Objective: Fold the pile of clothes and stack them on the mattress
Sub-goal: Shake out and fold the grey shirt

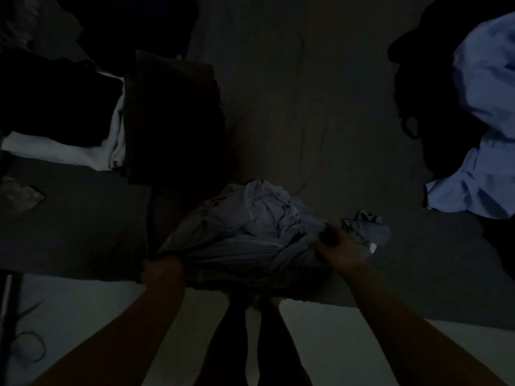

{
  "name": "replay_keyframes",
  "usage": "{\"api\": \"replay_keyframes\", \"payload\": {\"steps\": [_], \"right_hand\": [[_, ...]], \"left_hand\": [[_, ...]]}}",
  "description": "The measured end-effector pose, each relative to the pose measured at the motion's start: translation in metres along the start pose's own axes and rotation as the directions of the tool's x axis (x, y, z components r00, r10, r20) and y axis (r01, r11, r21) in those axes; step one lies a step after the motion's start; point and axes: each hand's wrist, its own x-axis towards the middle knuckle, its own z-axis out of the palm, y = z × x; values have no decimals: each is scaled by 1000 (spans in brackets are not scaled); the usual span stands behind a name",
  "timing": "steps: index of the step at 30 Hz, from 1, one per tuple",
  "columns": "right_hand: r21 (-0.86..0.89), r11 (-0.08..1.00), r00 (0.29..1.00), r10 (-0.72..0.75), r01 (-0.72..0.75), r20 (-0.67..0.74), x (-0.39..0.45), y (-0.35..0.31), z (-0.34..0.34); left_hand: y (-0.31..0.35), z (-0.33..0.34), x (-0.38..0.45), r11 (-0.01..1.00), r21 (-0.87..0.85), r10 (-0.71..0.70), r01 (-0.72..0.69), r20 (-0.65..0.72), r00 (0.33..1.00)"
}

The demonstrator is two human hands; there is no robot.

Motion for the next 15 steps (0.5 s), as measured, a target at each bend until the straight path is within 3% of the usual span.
{"api": "replay_keyframes", "payload": {"steps": [1, 2, 3, 4, 5, 6, 8, 9, 10, 11, 12, 13, 15], "right_hand": [[-2, 1000, 998, 24, -24, 63, 2, 0, 2], [-9, 1000, 998, 4, -3, 66, 3, -1, 7], [-67, 997, 999, -29, 31, 31, 1, -4, 13], [-100, 992, 997, -77, 74, -26, -2, -4, 19], [-97, 989, 987, -122, 112, -102, -8, -2, 24], [-54, 987, 971, -161, 154, -177, -16, 0, 29], [8, 974, 943, -215, 224, -254, -35, 3, 34], [16, 973, 940, -220, 232, -260, -46, 5, 34], [28, 979, 951, -188, 200, -247, -54, 12, 33], [19, 989, 961, -139, 148, -241, -60, 18, 28], [2, 997, 967, -69, 71, -244, -64, 28, 21], [-35, 999, 971, 0, -9, -238, -64, 40, 15], [-97, 991, 964, 67, -95, -256, -65, 60, 1]], "left_hand": [[13, -2, -17, 999, 45, 10, -7, -49, 999], [34, -10, -39, 992, 83, 108, -99, -111, 988], [57, -14, -65, 961, 108, 268, -254, -148, 952], [80, -18, -92, 892, 60, 452, -449, -56, 890], [99, -19, -114, 802, -59, 597, -595, 121, 793], [115, -15, -136, 720, -163, 685, -675, 329, 650], [128, -3, -157, 535, -182, 710, -825, 626, 322], [131, 2, -165, 441, -111, 654, -890, 719, 234], [131, 7, -169, 358, 2, 564, -934, 797, 218], [130, 10, -171, 249, 154, 482, -956, 837, 260], [127, 14, -171, 139, 258, 438, -956, 850, 293], [123, 14, -171, 52, 291, 441, -955, 851, 283], [115, 5, -168, -63, 237, 505, -969, 846, 174]]}}
